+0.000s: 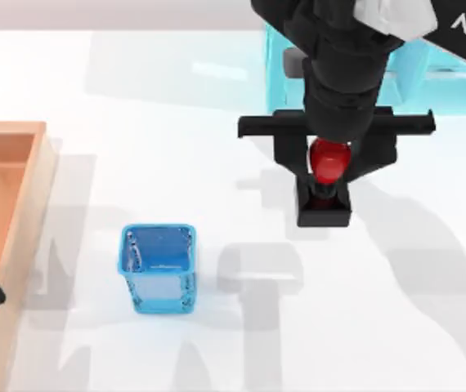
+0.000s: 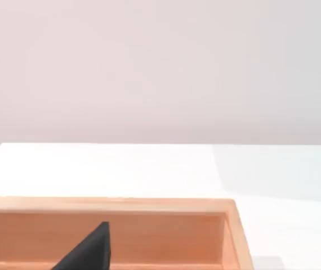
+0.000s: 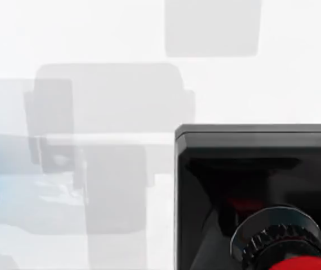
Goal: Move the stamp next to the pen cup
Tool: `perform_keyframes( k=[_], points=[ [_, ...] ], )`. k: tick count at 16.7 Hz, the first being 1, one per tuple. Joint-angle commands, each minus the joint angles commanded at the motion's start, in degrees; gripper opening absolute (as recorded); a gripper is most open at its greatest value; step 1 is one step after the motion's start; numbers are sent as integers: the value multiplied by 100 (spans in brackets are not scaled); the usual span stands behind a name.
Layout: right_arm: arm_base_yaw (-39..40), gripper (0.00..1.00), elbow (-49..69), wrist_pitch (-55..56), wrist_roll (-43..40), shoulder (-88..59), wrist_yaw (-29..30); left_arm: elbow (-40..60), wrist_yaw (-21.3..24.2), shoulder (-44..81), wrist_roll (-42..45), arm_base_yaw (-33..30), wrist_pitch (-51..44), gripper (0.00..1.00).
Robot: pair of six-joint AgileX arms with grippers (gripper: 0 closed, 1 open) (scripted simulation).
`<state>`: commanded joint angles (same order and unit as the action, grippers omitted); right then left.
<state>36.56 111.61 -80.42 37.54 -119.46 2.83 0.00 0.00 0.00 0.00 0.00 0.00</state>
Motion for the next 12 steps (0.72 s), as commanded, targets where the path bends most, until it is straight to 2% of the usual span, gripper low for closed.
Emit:
perform_keyframes(
  k=[5,12],
  points=[
    [1235,0,-294,560,1229,-70,188,0,0,0,0,0,0,100],
    [1338,0,-408,693,1353,-61,186,0,0,0,0,0,0,100]
  ],
)
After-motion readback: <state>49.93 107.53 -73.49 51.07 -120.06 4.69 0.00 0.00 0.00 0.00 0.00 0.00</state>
